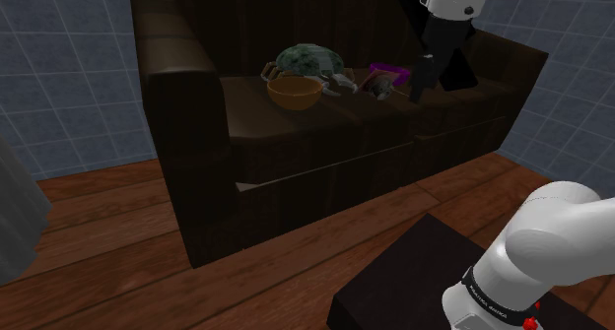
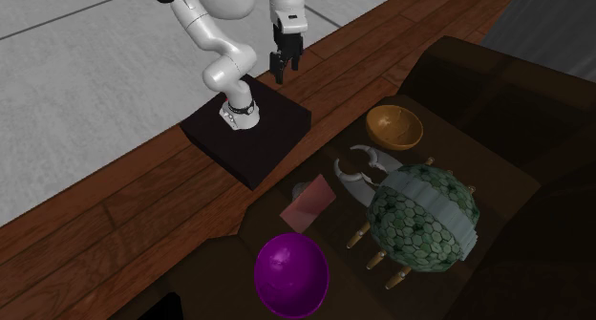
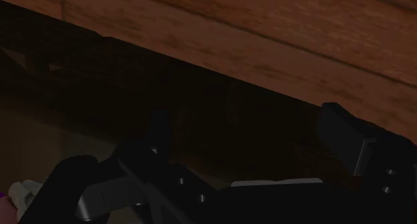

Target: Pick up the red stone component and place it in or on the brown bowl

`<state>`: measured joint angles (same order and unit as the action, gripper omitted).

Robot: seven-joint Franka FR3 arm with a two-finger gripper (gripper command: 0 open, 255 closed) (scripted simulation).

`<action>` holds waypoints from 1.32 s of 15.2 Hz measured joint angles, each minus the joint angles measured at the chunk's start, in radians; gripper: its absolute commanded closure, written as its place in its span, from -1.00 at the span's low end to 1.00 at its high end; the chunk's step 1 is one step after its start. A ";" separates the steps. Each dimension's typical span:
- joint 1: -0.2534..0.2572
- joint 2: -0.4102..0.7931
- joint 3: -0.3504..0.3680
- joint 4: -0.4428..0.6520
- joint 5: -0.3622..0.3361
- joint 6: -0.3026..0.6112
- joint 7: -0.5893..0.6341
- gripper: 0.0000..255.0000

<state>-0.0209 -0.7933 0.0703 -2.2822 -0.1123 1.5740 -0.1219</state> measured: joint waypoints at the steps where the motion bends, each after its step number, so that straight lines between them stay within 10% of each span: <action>1: 0.000 0.000 0.000 0.000 0.000 0.000 0.000 -1.00; 20: -0.101 0.407 -0.283 0.085 0.084 0.535 -0.051 -1.00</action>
<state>-0.1217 -0.3862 -0.2126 -2.1970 -0.0286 2.1094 -0.1726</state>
